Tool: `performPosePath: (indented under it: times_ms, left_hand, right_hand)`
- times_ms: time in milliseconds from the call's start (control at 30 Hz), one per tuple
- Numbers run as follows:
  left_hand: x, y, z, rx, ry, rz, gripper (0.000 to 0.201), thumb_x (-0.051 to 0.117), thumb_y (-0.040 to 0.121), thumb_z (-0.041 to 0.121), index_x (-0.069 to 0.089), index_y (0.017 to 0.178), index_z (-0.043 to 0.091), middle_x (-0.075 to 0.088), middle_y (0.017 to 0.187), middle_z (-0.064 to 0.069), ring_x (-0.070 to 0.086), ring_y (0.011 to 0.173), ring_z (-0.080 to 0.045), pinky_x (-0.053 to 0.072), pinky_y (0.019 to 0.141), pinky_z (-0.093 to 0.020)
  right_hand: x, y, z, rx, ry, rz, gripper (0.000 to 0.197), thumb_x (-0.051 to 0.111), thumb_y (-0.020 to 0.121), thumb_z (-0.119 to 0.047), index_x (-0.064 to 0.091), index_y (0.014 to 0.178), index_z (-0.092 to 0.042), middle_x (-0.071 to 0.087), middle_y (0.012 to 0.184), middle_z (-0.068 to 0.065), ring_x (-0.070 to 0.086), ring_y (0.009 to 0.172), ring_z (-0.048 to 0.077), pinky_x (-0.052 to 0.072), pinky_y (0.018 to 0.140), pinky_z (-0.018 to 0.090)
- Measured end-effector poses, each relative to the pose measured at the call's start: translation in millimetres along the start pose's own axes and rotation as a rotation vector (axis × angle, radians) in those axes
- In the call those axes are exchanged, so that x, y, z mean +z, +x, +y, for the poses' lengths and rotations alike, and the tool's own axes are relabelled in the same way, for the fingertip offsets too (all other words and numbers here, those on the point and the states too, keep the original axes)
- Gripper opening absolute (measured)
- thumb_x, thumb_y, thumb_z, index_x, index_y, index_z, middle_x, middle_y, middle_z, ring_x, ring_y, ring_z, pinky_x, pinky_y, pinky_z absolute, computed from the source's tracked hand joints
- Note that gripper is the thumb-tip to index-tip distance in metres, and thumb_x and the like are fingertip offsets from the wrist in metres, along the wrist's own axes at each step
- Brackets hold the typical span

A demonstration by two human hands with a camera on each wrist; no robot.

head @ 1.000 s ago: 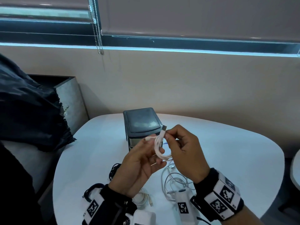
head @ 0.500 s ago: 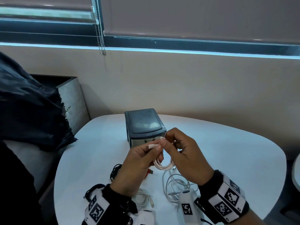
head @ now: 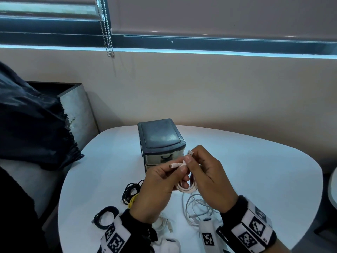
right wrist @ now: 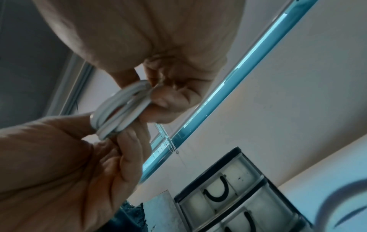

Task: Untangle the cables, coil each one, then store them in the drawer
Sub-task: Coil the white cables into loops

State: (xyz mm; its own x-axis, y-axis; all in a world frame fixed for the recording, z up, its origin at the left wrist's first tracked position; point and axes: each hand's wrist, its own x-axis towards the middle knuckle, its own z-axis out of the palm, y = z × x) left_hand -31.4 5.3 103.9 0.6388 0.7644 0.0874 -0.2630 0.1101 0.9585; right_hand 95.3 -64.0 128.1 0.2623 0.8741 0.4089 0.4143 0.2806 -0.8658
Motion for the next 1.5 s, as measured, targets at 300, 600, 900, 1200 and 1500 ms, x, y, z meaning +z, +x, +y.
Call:
performPosePath:
  times_ms: [300, 600, 900, 1200, 1500]
  left_hand:
    - [-2.1, 1.4, -3.1, 0.007, 0.12, 0.039, 0.024, 0.056, 0.098, 0.016, 0.076, 0.111, 0.021, 0.069, 0.084, -0.016, 0.058, 0.066, -0.013, 0.05, 0.055, -0.021]
    - [-63.7, -16.7, -36.8, -0.046, 0.575, 0.095, 0.03, 0.042, 0.105, 0.035, 0.056, 0.132, 0.04, 0.065, 0.118, 0.003, 0.062, 0.097, -0.001, 0.047, 0.084, -0.014]
    - [-102.1, -38.7, -60.3, -0.244, 0.576, 0.272, 0.01, 0.062, 0.097, 0.026, 0.069, 0.105, 0.026, 0.072, 0.089, 0.0, 0.069, 0.077, -0.01, 0.047, 0.062, -0.015]
    - [-68.8, -8.5, -71.9, -0.324, 0.471, 0.287, 0.011, 0.064, 0.096, 0.03, 0.07, 0.102, 0.024, 0.073, 0.084, 0.001, 0.069, 0.078, -0.016, 0.056, 0.072, -0.03]
    - [-41.3, -13.5, -45.7, -0.176, 0.374, 0.15, 0.024, 0.055, 0.101, 0.011, 0.078, 0.102, 0.013, 0.059, 0.063, -0.002, 0.056, 0.059, -0.01, 0.046, 0.062, -0.022]
  right_hand:
    - [4.8, 2.9, 4.7, 0.203, 0.152, 0.212, 0.02, 0.045, 0.103, -0.019, 0.049, 0.087, -0.007, 0.065, 0.064, 0.0, 0.059, 0.052, 0.017, 0.047, 0.047, 0.029]
    - [29.6, 0.8, 47.4, 0.375, 0.023, -0.059, 0.011, 0.068, 0.087, 0.0, 0.061, 0.085, -0.009, 0.071, 0.078, 0.017, 0.055, 0.053, 0.006, 0.039, 0.047, 0.015]
    - [65.4, -10.4, 163.5, 0.716, -0.246, -0.031, 0.012, 0.066, 0.077, -0.02, 0.056, 0.07, -0.019, 0.07, 0.074, 0.01, 0.066, 0.07, 0.03, 0.059, 0.07, 0.047]
    - [55.9, -9.9, 92.1, 0.635, 0.078, 0.019, 0.014, 0.065, 0.09, -0.001, 0.054, 0.082, 0.002, 0.068, 0.069, 0.022, 0.058, 0.046, 0.018, 0.047, 0.043, 0.026]
    - [33.0, -10.5, 62.9, 0.221, -0.286, -0.118, 0.004, 0.067, 0.089, -0.032, 0.066, 0.086, -0.03, 0.067, 0.08, -0.012, 0.062, 0.069, 0.008, 0.056, 0.07, 0.037]
